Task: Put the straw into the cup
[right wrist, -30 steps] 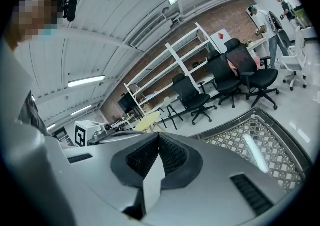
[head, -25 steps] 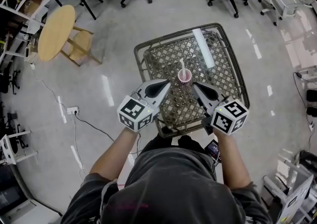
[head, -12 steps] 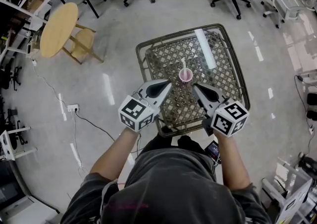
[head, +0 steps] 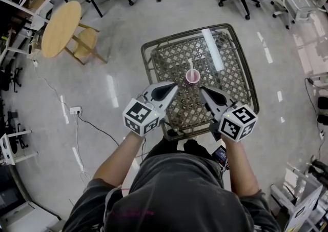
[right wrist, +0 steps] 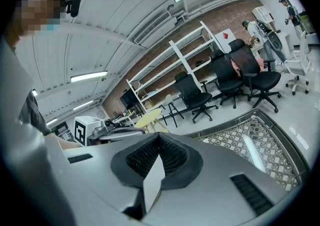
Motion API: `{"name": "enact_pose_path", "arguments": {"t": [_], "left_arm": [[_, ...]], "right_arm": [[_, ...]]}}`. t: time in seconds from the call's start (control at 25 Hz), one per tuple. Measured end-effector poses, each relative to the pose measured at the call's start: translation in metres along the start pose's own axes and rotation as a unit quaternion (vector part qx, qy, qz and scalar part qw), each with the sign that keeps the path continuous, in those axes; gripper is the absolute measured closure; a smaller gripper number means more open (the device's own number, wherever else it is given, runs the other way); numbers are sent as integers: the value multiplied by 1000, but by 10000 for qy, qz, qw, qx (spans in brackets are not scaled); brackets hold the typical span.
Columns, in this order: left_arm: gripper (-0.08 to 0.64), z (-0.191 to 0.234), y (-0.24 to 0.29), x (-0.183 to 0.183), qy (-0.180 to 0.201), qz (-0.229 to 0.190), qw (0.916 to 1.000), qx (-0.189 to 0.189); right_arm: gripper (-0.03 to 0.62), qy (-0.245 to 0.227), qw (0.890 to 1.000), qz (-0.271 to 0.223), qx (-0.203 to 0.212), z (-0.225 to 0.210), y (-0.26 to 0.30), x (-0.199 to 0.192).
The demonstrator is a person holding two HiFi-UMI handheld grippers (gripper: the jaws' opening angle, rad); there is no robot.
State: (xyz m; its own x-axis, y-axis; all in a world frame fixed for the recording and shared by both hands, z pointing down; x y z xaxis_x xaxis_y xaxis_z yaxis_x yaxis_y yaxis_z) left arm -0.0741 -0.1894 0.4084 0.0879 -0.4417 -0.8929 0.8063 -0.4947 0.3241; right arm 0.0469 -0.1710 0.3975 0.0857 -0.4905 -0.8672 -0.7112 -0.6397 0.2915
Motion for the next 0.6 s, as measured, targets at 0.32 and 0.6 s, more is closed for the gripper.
{"name": "enact_pose_path", "arguments": {"t": [0.32,0.6], "left_arm": [[551,3,-4,0,-11,2,10000,22],[551,6,-3,-2,-22,31,10000,22]], "right_arm": [[578,-25,10000,24,27,4,3,1],[578,-28,10000,60,41,3,5,-1]]}}
Point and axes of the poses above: the fingertips, and each gripper's own axes: y forward along the fingers, z to its left, x out of its top, the point moved 3 cm from there along -y, backward along the fingers, and after that the axes turned 6 degrees about -y, right-handed, at the moved point
